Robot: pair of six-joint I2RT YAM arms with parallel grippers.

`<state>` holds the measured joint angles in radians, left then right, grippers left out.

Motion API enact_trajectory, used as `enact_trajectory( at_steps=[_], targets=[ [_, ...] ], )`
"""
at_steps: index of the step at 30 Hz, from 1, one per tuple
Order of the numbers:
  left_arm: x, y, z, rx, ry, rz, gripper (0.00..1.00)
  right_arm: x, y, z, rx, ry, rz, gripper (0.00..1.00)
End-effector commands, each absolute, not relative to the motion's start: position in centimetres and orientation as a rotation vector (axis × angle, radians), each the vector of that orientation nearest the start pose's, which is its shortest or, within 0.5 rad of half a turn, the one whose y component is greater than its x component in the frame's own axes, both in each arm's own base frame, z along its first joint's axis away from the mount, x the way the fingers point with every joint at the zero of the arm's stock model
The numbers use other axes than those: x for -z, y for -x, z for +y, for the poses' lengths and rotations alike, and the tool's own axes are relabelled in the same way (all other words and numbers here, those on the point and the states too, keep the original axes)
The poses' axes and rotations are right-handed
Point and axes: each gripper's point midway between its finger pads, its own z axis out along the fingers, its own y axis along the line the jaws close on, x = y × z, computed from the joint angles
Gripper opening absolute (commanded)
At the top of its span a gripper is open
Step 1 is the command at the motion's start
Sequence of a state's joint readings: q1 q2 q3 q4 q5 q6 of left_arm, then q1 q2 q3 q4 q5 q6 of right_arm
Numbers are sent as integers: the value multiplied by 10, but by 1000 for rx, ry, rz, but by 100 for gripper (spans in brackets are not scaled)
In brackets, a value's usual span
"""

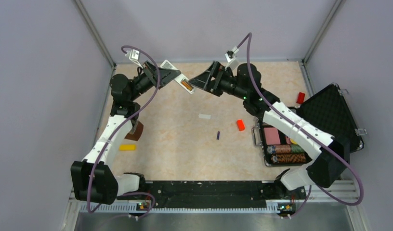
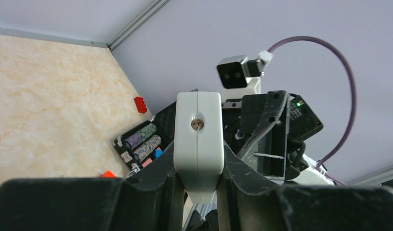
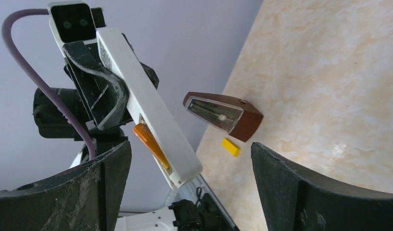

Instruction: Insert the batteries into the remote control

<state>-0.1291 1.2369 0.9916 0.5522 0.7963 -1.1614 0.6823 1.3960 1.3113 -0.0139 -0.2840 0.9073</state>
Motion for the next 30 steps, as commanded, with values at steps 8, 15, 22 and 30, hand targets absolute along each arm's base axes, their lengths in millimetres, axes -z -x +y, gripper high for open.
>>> enact_trajectory(
  at_steps=[8,15,22,30],
  targets=[
    [-419,-330,-195,1596,-18,1431,0,-403,-310,375,-1693,-47,1735,92],
    [-416,-333,-196,1597,-12,1433,0,-405,-317,382,-1690,-33,1744,91],
    [-413,-333,-196,1594,-12,1435,0,-402,-322,384,-1656,-10,1743,90],
    [-404,-333,-195,1581,-2,1456,0,-397,-322,389,-1656,16,1769,91]
  ],
)
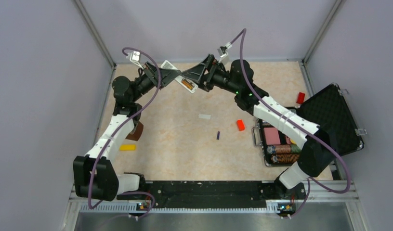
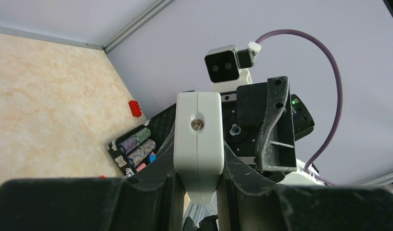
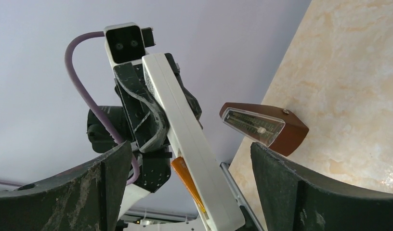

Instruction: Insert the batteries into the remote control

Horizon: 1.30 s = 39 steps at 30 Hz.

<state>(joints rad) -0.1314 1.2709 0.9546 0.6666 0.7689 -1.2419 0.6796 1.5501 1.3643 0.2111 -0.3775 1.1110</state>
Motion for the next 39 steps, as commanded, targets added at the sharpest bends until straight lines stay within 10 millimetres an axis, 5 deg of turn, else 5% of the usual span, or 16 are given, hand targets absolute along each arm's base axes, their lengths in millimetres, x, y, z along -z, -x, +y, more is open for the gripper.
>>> enact_trajectory(
  at_steps=[1,8,20,39],
  targets=[
    [-404,-333,-195,1579,-2,1456,0,-396,-323,390,-1655,20,1773,91],
    [-405,-334,-194,1567,7,1449,0,-388,-321,396,-1651,58,1798,88],
    [-403,-335,-195,1568,13,1442,0,-376,-319,404,-1689,73,1834,64],
    [-422,-334,-190,1581,53,1402,0,-371,-317,404,-1753,62,1824,41]
  ],
)
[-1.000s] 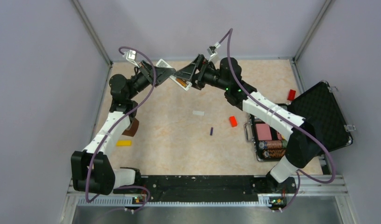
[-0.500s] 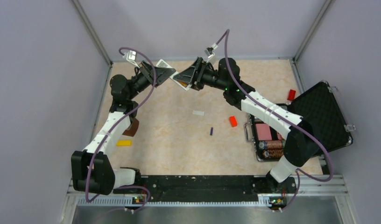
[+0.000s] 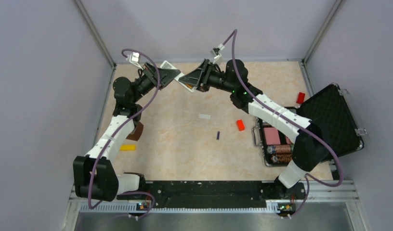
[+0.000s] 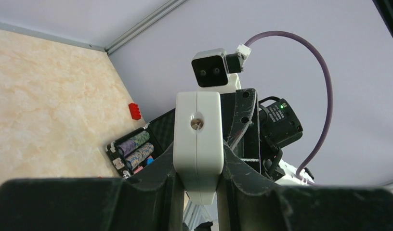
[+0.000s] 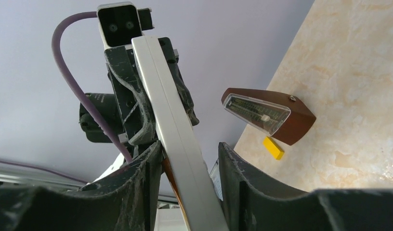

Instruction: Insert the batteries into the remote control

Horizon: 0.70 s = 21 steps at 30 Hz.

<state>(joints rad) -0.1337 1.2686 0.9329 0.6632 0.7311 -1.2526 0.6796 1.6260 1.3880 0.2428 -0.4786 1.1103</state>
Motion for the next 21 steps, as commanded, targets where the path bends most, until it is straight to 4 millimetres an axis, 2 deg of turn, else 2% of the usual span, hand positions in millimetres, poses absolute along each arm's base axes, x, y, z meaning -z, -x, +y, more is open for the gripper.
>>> enact_trajectory(
  at_steps=[1,6,17,21],
  targets=[
    [-424,-335,-190,1588,58,1402,0,-372,-316,405,-1768,59,1820,39],
    [-433,-333,-191,1619,54,1383,0,-369,-314,404,-1785,60,1822,35],
    [-439,-331,-190,1672,103,1383,0,-354,-310,404,-1778,73,1858,25],
    [-445,-327,-190,1720,112,1374,0,-348,-310,403,-1767,66,1868,29]
  ],
)
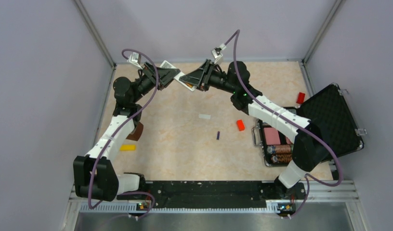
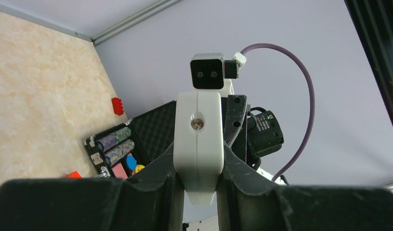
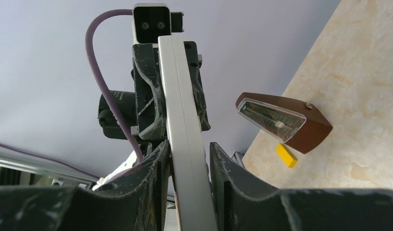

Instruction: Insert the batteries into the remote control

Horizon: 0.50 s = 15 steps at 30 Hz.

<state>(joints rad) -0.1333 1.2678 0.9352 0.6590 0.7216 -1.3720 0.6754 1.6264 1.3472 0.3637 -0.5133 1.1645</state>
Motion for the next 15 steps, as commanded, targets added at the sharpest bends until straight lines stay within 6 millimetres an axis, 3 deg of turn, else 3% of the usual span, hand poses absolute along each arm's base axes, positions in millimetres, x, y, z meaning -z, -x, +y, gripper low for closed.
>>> enact_trajectory(
  at_steps=[1,5,9,15],
  targets=[
    [-448,-325,-191,1729,99,1363,0,-346,-311,403,-1763,62,1870,30],
    [-452,-320,-191,1745,88,1353,0,-341,-312,404,-1752,53,1884,36],
    [-453,-317,-191,1742,74,1352,0,-341,-312,402,-1738,58,1877,49],
    [-442,-317,-192,1721,64,1373,0,-360,-309,400,-1789,55,1817,61]
  ],
)
